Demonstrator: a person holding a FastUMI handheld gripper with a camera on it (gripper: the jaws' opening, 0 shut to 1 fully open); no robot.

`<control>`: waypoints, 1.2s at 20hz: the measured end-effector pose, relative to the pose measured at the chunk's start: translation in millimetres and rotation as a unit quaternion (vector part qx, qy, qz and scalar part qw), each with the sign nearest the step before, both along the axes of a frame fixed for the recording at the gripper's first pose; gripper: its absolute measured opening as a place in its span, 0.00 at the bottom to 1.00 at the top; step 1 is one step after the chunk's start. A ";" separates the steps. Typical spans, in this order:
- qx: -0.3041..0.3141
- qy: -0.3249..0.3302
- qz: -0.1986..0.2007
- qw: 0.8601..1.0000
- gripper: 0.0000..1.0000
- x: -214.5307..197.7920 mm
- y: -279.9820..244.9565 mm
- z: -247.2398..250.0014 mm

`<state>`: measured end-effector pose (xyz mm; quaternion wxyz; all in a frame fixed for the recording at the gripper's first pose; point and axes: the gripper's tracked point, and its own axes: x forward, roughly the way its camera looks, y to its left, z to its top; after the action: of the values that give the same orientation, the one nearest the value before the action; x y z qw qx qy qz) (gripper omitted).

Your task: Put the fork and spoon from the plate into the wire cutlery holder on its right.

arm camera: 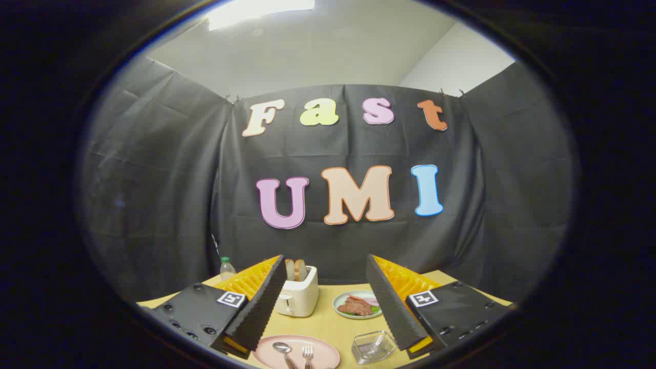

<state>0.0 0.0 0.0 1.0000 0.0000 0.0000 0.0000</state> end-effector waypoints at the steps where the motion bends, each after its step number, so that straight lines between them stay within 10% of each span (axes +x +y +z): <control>1: -0.001 0.000 0.001 1.000 0.99 0.7 0.7 0.4; 24: -0.022 0.066 0.059 0.996 0.99 12.6 26.2 -62.1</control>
<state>12.6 26.2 -62.1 0.9959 -0.0217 0.0659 0.0589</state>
